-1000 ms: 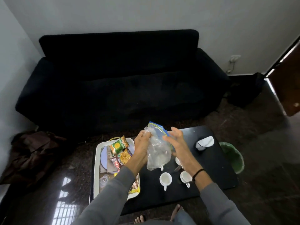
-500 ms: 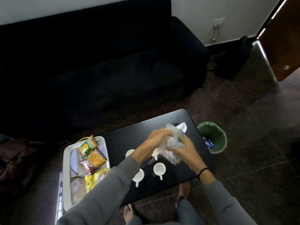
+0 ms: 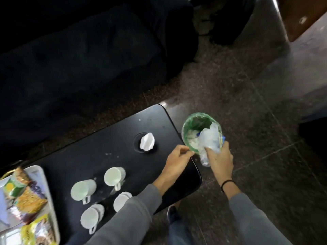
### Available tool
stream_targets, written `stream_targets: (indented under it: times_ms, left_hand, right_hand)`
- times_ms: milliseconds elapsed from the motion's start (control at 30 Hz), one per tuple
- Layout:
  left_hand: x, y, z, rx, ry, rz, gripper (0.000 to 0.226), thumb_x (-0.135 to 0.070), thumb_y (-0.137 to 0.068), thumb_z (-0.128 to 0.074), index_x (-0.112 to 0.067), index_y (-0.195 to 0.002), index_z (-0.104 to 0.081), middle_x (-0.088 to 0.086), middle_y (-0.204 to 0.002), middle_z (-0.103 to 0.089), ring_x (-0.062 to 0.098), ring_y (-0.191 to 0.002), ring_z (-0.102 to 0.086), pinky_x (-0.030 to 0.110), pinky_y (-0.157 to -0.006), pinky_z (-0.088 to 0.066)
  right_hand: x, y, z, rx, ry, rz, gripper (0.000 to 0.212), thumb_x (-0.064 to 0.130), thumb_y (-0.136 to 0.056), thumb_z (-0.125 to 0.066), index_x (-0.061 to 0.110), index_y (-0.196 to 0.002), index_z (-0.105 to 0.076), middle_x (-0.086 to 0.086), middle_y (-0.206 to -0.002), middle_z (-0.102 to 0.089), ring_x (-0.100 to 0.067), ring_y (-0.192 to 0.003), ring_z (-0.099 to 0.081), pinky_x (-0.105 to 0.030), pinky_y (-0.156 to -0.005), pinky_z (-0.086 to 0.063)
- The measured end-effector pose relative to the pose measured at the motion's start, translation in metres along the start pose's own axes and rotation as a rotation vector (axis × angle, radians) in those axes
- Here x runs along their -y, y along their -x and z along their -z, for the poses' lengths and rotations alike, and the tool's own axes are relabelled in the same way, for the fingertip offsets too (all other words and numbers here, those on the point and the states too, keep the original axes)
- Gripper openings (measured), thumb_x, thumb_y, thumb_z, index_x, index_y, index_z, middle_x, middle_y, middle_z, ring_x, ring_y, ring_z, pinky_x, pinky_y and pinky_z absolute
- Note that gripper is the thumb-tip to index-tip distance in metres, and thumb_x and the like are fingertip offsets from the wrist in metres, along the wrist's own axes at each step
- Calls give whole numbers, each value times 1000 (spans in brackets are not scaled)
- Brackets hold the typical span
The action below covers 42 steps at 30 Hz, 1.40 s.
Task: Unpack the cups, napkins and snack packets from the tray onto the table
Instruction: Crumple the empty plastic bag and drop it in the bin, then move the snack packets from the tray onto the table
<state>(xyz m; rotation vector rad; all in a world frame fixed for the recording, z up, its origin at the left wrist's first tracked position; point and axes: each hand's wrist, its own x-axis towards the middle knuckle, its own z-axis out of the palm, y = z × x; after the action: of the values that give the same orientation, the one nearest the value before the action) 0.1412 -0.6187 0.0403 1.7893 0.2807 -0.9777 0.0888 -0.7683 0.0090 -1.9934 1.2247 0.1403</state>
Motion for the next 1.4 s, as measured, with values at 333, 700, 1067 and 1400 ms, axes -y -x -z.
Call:
stream_targets:
  times_ms: [333,700,1067,1400]
  left_hand:
    - [16,-122,-53,6,40,201,23,-32,-95,-65,-21,-115,-69,-3,-118,-68,12,-110,-64,37,-102,-52]
    - [24,-152,-65,-1,21,256,21,-25,-96,-61,-17,-112,-72,1,-117,-70,15,-108,-66,36,-93,-56]
    - [13,-104,-51,-35,53,204,21,-22,-95,-61,-14,-111,-73,7,-118,-72,21,-113,-66,41,-98,-56]
    - [33,-12,7,-133,129,184,20,-20,-93,-65,-12,-109,-73,11,-107,-77,23,-104,-72,38,-86,-60]
  right_hand:
    - [-29,-143,-56,176,123,-68,84,33,-79,-83,-5,-138,-36,-23,-141,-42,-41,-130,-46,-47,-104,-43]
    - [-50,-166,-51,248,73,-130,54,21,-90,-74,-4,-131,-49,-24,-134,-56,-36,-128,-52,-38,-103,-44]
    - [-31,-109,-44,309,2,-34,19,20,-90,-71,4,-100,-71,-13,-102,-73,-29,-99,-69,-40,-91,-57]
    - [4,11,-56,438,-2,209,10,15,-93,-65,8,-91,-72,-13,-81,-75,-28,-80,-74,-52,-79,-60]
